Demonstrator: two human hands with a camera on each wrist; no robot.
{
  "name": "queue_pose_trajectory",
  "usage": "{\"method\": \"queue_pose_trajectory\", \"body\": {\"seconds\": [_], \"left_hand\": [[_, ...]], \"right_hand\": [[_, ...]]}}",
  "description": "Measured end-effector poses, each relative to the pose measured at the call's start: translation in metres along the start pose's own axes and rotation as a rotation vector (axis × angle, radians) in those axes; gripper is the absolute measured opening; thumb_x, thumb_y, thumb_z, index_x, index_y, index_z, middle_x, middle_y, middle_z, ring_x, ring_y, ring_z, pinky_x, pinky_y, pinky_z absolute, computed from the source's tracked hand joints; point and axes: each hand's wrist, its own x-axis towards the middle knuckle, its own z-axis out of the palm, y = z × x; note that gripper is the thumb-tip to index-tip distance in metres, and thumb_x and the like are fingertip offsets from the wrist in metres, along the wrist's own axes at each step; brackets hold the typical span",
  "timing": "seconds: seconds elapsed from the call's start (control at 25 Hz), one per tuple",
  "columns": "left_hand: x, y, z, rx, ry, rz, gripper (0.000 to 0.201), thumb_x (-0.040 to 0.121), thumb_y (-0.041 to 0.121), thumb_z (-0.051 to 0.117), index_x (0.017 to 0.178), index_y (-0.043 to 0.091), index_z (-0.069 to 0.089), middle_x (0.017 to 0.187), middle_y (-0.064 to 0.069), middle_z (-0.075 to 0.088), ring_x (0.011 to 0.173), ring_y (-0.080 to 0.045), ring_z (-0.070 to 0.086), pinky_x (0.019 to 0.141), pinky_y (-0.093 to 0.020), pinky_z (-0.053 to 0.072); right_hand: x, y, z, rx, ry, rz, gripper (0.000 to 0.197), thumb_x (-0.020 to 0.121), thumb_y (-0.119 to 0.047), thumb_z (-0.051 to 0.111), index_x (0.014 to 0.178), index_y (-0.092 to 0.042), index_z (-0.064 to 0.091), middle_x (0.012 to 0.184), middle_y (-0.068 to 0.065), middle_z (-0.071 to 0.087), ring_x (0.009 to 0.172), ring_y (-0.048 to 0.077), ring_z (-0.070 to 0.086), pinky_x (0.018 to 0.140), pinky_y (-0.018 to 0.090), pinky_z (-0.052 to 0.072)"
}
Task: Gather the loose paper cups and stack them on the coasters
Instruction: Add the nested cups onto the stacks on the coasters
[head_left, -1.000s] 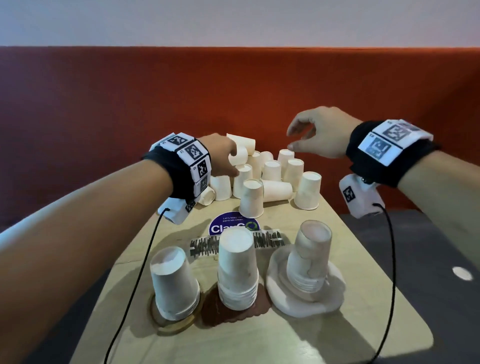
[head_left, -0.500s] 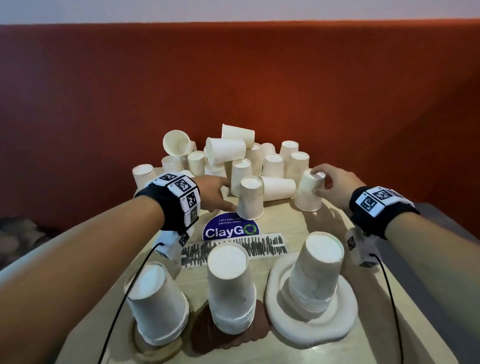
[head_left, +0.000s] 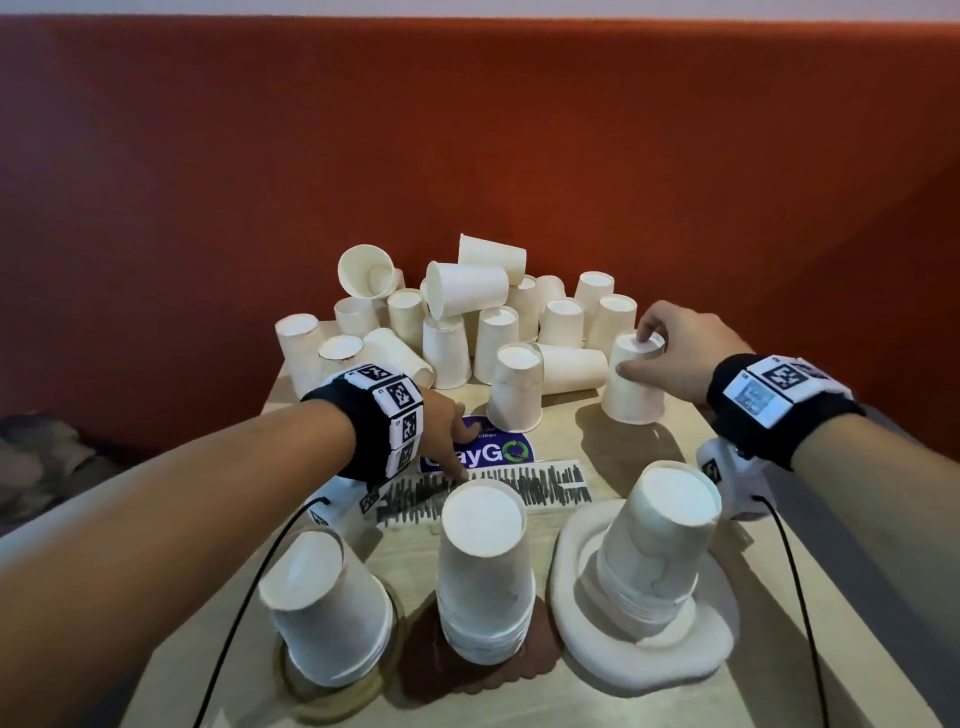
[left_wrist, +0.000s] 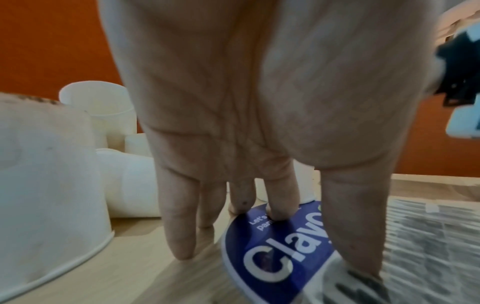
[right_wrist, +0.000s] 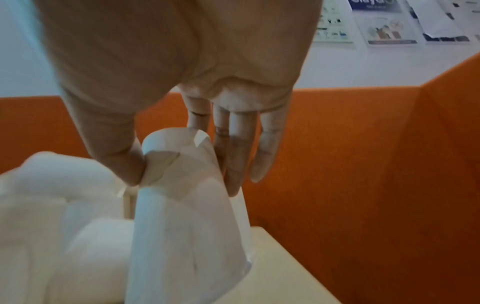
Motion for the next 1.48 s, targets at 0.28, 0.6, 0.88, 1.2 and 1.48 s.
{"method": "queue_pose_trajectory", "body": {"seconds": [0.28,0.6,0.88,1.2,1.48], "left_hand": [[-0.005,0.002,0.005,-0.005,0.044,0.021,0.068,0.096,0.056,0.050,0.155,0.029,0.030,0.161,-0.006,0.025,0.130,-0.026,0.047,0.102,-0.032,0.038],[-0.005,-0.001,0.012,-0.020,0.095,0.032,0.065,0.095,0.056,0.053,0.152,0.029,0.035,0.164,-0.005,0.021,0.124,-0.028,0.054,0.091,-0.025,0.040],[0.000,-0.002,0.013,-0.014,0.074,0.015,0.072,0.095,0.059,0.050,0.156,0.032,0.025,0.167,-0.003,0.004,0.135,-0.028,0.044,0.097,-0.028,0.038],[-0.018,-0.012,0.006,-0.163,0.126,-0.015,0.080,0.088,0.059,0.061,0.155,0.030,0.029,0.149,0.000,0.050,0.128,-0.021,0.052,0.095,-0.028,0.039],[-0.114,-0.054,-0.027,-0.285,0.394,-0.061,0.065,0.090,0.051,0.064,0.148,0.030,0.043,0.139,0.010,0.059,0.120,-0.011,0.058,0.099,-0.026,0.040]], "right_hand": [[-0.016,-0.063,-0.035,0.222,0.146,-0.256,0.038,0.083,-0.046,0.073,0.110,-0.028,0.054,0.116,-0.007,0.051,0.099,0.017,0.054,0.078,0.029,0.038],[0.002,-0.097,-0.007,0.068,-0.029,-0.362,0.041,0.083,-0.048,0.073,0.112,-0.029,0.051,0.121,0.004,0.061,0.095,0.024,0.063,0.085,0.040,0.054],[0.001,-0.095,0.019,-0.141,-0.230,-0.368,0.046,0.074,-0.048,0.083,0.106,-0.029,0.056,0.116,-0.001,0.062,0.098,0.020,0.060,0.084,0.036,0.052],[-0.007,-0.101,0.001,-0.137,-0.198,-0.361,0.044,0.072,-0.049,0.083,0.101,-0.027,0.058,0.113,-0.001,0.062,0.096,0.021,0.059,0.075,0.033,0.048],[-0.060,-0.148,-0.082,-0.032,0.020,-0.489,0.042,0.073,-0.051,0.081,0.102,-0.028,0.060,0.107,-0.002,0.063,0.097,0.021,0.060,0.082,0.036,0.051]]}}
